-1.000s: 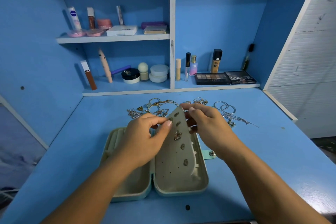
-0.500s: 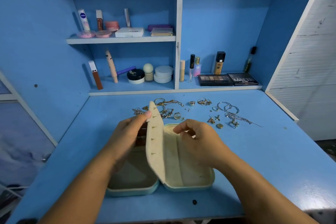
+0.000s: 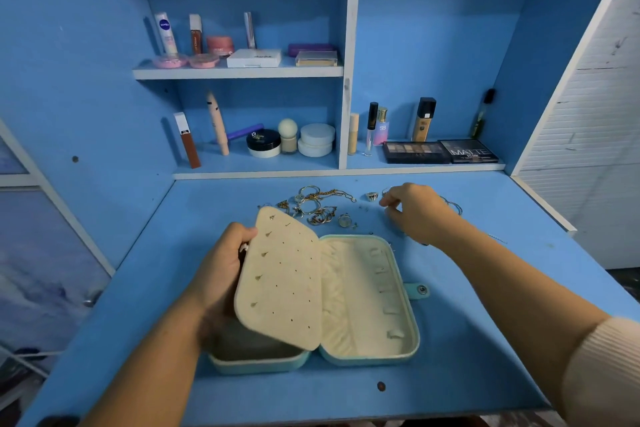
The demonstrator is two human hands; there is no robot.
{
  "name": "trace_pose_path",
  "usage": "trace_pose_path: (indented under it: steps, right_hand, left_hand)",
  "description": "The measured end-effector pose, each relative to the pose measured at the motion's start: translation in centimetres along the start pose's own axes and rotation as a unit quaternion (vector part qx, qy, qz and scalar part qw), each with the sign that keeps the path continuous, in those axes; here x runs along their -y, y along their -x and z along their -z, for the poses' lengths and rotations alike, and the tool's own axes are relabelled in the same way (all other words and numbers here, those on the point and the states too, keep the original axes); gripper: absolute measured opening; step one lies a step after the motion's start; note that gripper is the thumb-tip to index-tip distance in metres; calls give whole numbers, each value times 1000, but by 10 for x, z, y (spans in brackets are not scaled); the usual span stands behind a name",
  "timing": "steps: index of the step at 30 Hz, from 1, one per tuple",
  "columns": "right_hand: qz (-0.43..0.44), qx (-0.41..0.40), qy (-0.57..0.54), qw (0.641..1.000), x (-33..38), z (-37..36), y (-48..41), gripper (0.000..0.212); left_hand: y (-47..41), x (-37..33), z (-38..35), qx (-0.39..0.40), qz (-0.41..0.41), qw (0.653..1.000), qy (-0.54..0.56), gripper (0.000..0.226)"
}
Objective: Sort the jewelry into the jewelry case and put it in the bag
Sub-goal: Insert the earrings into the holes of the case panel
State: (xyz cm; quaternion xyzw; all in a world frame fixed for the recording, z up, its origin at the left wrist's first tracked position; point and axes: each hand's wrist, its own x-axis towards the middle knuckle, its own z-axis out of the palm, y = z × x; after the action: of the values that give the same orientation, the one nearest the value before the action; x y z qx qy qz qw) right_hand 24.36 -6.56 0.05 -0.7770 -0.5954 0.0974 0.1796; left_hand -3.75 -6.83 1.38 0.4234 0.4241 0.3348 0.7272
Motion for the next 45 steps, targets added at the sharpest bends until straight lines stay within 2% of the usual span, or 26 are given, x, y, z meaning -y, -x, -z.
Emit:
trace_pose_path:
  steps: [6, 12, 17, 20, 22, 25, 29, 32, 37, 45]
  right_hand:
    - [46, 24, 50, 997, 13, -9, -27, 26]
    - [56, 56, 117, 990, 27, -13, -40, 22]
    - [50, 67, 163, 983, 30, -17, -44, 24]
    - [48, 65, 177, 981, 30, -19, -42, 23]
    - [67, 17, 119, 991, 33, -19, -37, 19]
    - [132, -74, -85, 985, 58, -13, -8, 11]
    - [144, -8, -263, 954, 95, -17, 34, 10]
    - [131, 8, -291, 948, 103, -32, 42, 11]
    - [120, -14, -297, 947, 107, -40, 45, 8]
    - [123, -46, -264, 956, 109, -44, 48, 8]
  left_hand:
    - [-1, 3, 2, -24, 4, 1000, 14, 48]
    - [-3, 4, 2, -14, 6, 1000, 22, 62]
    - [-2, 4, 3, -22, 13, 999, 34, 47]
    - [-4, 5, 3, -32, 5, 999, 34, 47]
    - [-4, 6, 4, -24, 7, 999, 37, 52]
    - [-3, 7, 4, -16, 13, 999, 42, 53]
    - [-6, 10, 6, -17, 2, 999, 46, 54]
    - [-6, 11, 5, -16, 7, 999, 47, 51]
    - [-15, 16, 11, -25, -6, 999, 34, 27]
    - [-19, 18, 17, -19, -33, 999, 11, 46]
